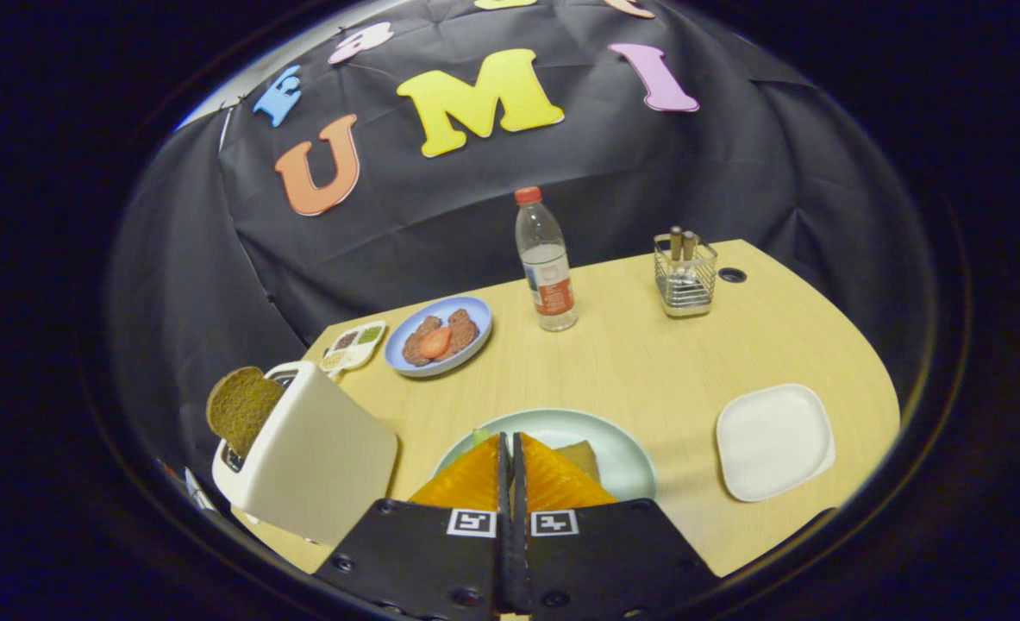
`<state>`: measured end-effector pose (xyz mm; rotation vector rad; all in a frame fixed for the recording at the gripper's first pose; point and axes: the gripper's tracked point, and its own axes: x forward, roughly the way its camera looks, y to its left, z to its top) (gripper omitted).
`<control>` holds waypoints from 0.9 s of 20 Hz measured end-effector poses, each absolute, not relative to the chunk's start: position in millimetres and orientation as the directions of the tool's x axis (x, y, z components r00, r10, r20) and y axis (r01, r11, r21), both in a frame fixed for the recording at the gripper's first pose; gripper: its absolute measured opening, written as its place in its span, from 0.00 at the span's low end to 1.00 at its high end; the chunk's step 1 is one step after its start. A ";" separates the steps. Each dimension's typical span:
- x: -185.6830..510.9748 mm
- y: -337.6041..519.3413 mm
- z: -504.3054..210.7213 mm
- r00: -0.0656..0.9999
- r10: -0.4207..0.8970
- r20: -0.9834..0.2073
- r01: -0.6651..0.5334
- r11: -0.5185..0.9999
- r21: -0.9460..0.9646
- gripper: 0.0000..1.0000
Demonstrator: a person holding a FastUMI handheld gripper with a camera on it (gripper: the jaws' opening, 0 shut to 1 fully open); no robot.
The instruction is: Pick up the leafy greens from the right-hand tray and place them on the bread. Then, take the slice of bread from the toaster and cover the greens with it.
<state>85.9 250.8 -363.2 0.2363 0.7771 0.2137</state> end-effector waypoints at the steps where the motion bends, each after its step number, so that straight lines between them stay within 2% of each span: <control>1: 86.2 247.0 -366.0 0.694 0.276 -0.665 -0.100 0.952 0.290 0.00; 9: 96.3 223.2 -380.6 0.693 0.260 -0.673 -0.109 0.960 0.259 0.06; 10: 98.7 218.7 -380.9 0.697 0.248 -0.673 -0.104 0.963 0.248 0.14; 11: 100.2 215.1 -379.0 0.702 0.242 -0.670 -0.100 0.965 0.243 0.13; 12: 101.4 209.8 -378.3 0.706 0.229 -0.670 -0.094 0.968 0.232 0.21; 13: 102.3 206.7 -377.1 0.709 0.225 -0.668 -0.094 0.969 0.227 0.21; 14: 104.0 203.7 -376.8 0.713 0.216 -0.667 -0.094 0.972 0.214 0.31; 17: 102.6 191.8 -352.5 0.750 0.188 -0.634 -0.101 0.980 0.171 0.50; 18: 102.3 185.3 -340.7 0.768 0.173 -0.617 -0.098 0.983 0.154 0.61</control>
